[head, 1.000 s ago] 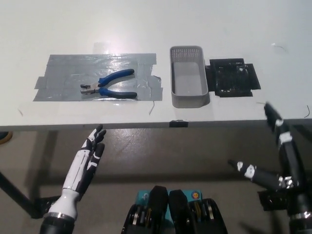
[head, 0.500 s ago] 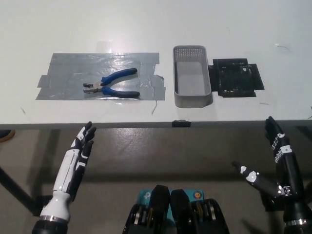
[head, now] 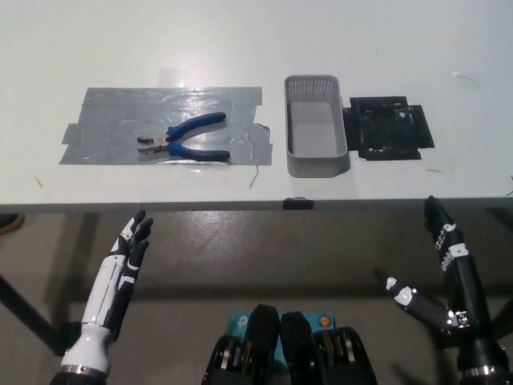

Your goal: The robot picks the blue plier placed on top of the container and places it on the grey area of the table

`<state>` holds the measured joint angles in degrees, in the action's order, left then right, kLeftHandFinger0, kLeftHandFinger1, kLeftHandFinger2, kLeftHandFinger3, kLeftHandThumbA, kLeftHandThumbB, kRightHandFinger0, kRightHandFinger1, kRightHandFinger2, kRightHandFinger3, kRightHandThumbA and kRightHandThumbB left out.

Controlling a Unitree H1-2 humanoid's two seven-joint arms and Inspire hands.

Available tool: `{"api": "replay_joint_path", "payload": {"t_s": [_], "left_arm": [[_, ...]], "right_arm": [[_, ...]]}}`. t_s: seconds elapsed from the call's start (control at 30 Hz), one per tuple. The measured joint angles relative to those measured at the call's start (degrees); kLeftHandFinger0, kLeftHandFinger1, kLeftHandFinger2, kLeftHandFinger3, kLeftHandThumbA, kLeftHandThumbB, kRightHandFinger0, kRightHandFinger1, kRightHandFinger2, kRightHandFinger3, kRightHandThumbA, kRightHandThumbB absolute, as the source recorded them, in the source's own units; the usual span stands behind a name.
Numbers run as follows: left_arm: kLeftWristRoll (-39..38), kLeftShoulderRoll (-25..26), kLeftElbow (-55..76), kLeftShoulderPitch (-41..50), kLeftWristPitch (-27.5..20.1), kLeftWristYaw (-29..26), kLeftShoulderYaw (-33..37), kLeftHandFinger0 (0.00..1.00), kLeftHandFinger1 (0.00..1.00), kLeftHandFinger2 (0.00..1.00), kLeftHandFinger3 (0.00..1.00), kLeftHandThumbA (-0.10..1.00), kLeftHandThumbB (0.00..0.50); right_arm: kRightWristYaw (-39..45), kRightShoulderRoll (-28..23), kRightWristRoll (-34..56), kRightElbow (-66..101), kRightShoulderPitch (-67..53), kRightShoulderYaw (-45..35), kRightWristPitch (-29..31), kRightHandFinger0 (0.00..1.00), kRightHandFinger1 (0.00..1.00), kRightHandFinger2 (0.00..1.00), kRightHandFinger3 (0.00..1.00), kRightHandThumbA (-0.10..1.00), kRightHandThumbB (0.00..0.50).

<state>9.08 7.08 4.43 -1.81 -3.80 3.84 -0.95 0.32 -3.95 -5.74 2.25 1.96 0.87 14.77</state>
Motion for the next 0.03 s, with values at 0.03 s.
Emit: {"api": "replay_joint_path", "payload": {"t_s": [0.03], "left_arm": [[0.0,0.0,0.0,0.0,0.0,0.0,0.0,1.0,1.0,1.0,1.0,1.0,0.159]], "right_arm": [[0.0,0.0,0.0,0.0,0.0,0.0,0.0,1.0,1.0,1.0,1.0,0.85,0.221]]}}
